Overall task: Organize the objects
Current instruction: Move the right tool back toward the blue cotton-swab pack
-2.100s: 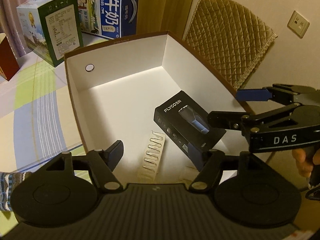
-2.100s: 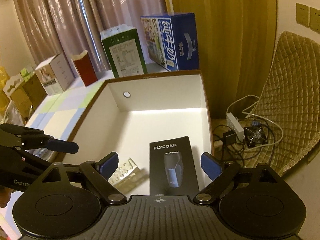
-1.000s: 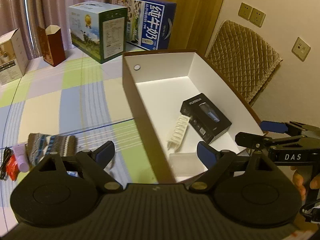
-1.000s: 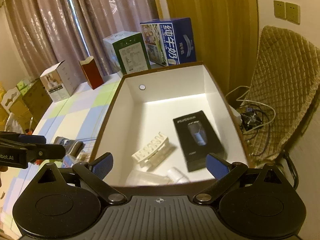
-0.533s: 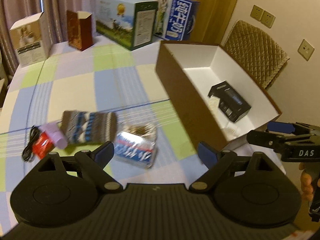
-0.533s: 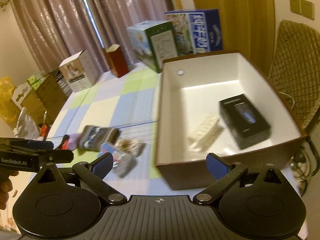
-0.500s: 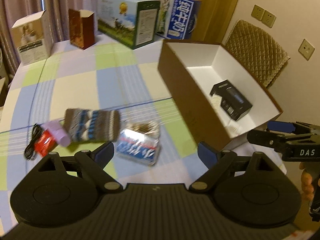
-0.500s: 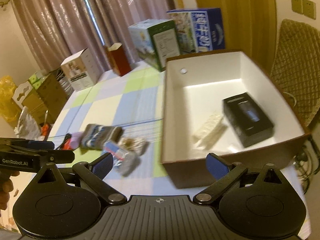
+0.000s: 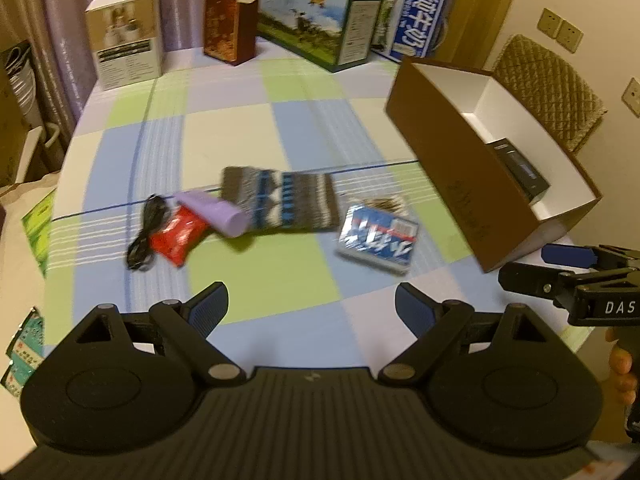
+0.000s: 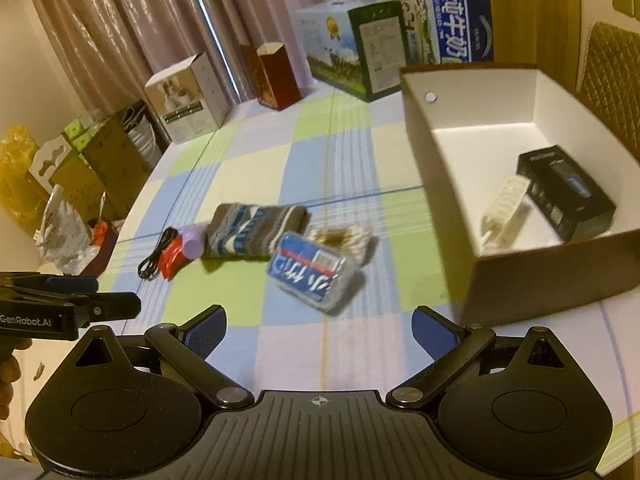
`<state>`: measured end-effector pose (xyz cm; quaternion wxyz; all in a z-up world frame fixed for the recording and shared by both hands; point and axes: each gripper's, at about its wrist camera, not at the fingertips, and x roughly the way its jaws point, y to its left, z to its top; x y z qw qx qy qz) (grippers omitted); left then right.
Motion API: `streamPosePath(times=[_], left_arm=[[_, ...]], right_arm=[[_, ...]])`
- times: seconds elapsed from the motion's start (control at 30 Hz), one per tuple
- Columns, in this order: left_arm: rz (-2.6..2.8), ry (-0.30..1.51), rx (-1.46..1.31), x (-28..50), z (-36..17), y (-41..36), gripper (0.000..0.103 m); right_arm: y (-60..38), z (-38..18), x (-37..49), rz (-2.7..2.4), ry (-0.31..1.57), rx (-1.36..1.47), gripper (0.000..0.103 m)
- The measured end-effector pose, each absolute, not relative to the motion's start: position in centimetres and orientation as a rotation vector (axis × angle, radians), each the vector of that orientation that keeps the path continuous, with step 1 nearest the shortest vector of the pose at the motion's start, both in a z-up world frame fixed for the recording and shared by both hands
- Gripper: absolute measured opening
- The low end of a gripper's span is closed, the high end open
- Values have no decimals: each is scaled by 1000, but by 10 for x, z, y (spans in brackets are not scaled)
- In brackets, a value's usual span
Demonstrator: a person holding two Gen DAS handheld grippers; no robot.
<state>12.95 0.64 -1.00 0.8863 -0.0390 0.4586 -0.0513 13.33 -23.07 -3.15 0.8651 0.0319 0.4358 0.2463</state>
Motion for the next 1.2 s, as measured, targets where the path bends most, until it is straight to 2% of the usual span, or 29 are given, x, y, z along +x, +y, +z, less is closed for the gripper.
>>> streamPosePath(times=[0.53,0.9,1.07,1.2], left_arm=[[15,958,-109,125,-31,89,88],[9,963,-120,139,-46,106,88],[11,977,-93,153,-58,113,88],[18,994,-94,162,-66,120,87]], right_arm=[[-184,-58,140,522,872,-36,96],[-157,-81,166,574,818,-193,96],[-144,-96,178,610,779,-311,90],[-135,-113,186,647,762,-430,88]])
